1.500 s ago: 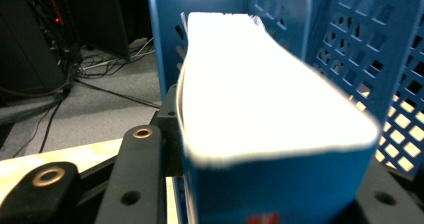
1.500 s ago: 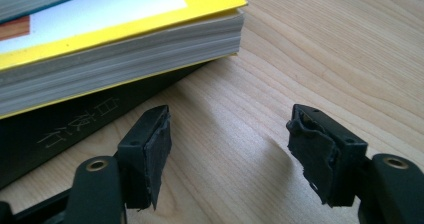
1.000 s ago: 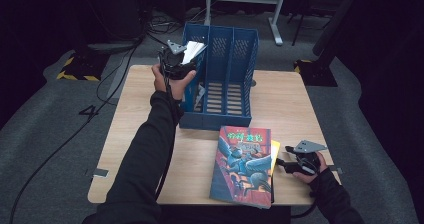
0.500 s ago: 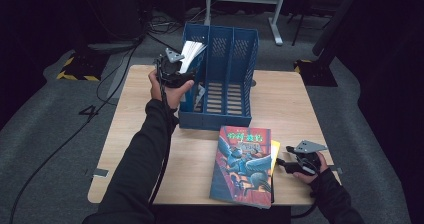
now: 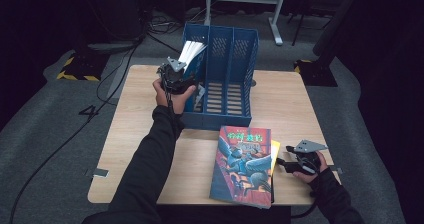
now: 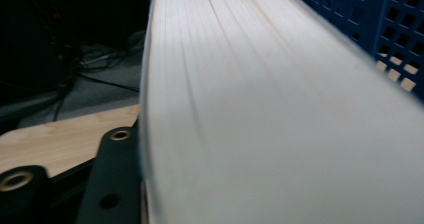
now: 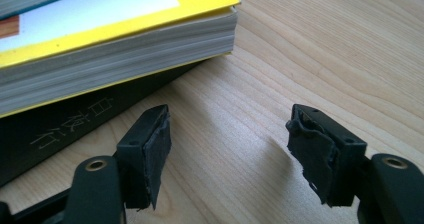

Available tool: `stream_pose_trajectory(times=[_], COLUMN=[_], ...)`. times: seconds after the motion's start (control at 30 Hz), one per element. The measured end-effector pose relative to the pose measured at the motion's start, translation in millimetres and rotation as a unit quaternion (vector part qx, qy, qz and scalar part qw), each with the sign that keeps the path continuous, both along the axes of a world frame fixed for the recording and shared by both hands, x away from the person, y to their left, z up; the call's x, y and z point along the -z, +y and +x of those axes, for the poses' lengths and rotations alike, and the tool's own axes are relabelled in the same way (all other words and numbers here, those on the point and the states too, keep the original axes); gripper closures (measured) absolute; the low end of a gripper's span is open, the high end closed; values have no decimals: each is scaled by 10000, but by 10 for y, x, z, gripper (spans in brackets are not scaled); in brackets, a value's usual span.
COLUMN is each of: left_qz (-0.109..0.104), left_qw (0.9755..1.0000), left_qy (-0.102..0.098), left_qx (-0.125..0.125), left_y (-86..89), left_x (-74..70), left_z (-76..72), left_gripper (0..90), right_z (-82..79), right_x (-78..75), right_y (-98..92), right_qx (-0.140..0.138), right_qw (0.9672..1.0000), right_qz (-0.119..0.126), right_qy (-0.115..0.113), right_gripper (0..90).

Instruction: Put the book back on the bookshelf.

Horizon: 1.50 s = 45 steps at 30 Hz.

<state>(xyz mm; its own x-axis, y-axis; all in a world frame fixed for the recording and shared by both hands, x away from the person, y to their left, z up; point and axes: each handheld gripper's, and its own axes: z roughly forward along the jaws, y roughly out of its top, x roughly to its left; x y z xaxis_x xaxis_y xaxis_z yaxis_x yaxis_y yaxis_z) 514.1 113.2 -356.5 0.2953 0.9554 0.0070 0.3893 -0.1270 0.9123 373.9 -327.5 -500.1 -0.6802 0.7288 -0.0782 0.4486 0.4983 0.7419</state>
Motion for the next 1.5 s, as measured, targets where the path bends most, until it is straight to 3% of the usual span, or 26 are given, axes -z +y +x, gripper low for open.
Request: stream_pose_trajectory(times=[0.2, 0.43, 0.63, 0.83, 1.2, 1.4, 1.5], left_qz=[-4, -33, 40, -45, -261, -382, -357], left_qw=[10000, 9998, 9998, 9996, 9979, 9963, 9965], left_qy=[-37, -63, -75, -107, -550, -734, -718], left_qx=[-83, -165, -182, -241, -237, -211, -221], left_y=[-24, -65, -104, -113, -132, -103, -103], left_x=[-9, -41, -121, -208, -366, -280, -230], left_z=[27, 86, 234, 412, 585, 588, 576], left_gripper=[590, 608, 611, 610, 607, 605, 605], right_z=[-9, -10, -12, -14, -20, -16, -17], right_x=[-2, 0, 0, 6, 12, 14, 12], right_y=[-5, -10, -12, -29, -66, -67, -65], right_qx=[-2, -1, -5, 3, 41, 17, 17], right_qw=[10000, 10000, 10000, 10000, 9999, 9999, 9999], right_qz=[-10, 8, 16, 51, 115, 119, 105], right_qy=[6, 9, 12, 31, 53, 50, 50], right_gripper=[340, 340, 343, 343, 341, 340, 340])
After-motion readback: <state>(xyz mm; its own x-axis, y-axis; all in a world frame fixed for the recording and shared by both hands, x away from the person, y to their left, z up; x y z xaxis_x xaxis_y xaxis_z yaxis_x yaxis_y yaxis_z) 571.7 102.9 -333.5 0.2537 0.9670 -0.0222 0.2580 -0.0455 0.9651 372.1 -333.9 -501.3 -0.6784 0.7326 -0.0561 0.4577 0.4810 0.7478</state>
